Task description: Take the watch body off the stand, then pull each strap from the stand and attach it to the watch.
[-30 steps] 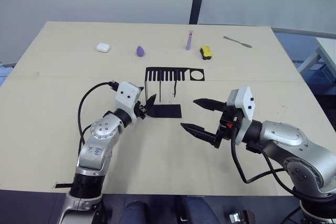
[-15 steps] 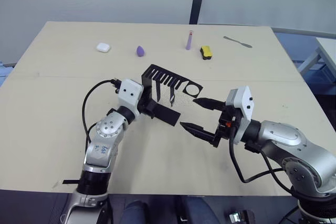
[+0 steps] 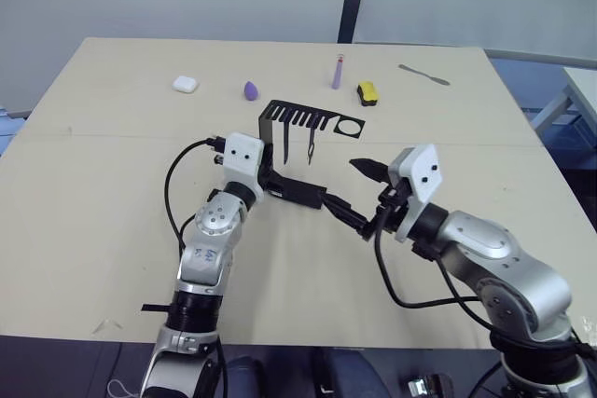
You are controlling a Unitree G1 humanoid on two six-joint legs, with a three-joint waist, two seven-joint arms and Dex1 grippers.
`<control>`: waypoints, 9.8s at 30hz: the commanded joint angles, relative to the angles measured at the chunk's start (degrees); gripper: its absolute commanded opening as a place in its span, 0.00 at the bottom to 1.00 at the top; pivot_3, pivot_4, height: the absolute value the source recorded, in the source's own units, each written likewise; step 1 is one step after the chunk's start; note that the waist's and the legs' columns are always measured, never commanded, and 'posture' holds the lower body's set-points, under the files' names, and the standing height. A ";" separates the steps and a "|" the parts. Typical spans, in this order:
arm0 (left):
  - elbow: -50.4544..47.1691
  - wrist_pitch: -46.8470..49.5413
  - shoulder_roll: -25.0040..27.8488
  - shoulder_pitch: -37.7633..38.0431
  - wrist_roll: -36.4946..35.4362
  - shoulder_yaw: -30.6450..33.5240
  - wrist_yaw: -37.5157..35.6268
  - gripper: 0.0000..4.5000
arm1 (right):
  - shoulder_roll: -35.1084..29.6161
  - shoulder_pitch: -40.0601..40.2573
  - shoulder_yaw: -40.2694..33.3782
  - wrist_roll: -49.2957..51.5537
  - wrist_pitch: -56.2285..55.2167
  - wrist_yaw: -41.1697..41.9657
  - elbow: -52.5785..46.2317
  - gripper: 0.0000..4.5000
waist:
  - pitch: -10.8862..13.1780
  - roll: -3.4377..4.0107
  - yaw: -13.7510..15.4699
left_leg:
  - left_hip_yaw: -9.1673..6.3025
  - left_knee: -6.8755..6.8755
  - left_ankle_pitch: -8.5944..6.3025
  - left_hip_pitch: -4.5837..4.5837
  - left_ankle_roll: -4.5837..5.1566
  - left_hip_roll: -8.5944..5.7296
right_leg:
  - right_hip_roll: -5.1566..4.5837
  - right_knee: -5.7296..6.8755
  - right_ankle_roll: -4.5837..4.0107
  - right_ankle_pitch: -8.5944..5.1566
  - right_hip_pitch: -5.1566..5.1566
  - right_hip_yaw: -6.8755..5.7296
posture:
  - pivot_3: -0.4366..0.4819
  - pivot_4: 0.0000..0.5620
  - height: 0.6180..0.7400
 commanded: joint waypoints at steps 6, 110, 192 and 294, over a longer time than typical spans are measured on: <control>-0.29 -3.50 -0.88 -0.48 2.46 -2.03 0.87 0.00 | 11.26 -6.34 5.09 -9.76 2.01 -11.95 2.88 1.00 | 0.00 0.00 -0.09 | 0.12 0.00 0.00 0.00 -0.01 0.01 | 0.00 0.14 -0.04 -0.02 -0.13 0.04 | 0.48 0.27 1.00; -10.59 38.28 17.73 -2.91 -59.31 5.90 -45.44 0.39 | -6.87 0.30 -11.35 44.20 11.72 16.16 4.82 0.00 | 0.06 -0.01 -0.80 | -0.07 -0.33 0.02 -0.03 0.03 -0.05 | -0.07 -0.25 -0.02 -0.01 -0.05 -0.03 | 0.48 0.27 1.00; -8.81 38.23 13.98 -5.68 -61.80 5.19 -41.71 0.21 | -8.54 1.41 -10.40 44.86 10.94 16.44 4.86 0.00 | 0.09 0.00 -0.67 | -0.10 -0.37 0.05 -0.09 -0.02 -0.04 | -0.05 -0.31 -0.02 -0.01 -0.09 -0.04 | 0.48 0.27 1.00; -6.77 1.79 23.02 -3.91 -22.88 -11.89 -58.70 0.00 | 19.77 24.16 -11.13 -21.23 -5.83 -24.15 7.11 0.59 | 0.08 0.03 -0.79 | 0.04 -0.53 0.14 0.02 -0.08 -0.05 | -0.01 -0.25 -0.10 0.02 -0.12 0.09 | 0.48 0.27 1.00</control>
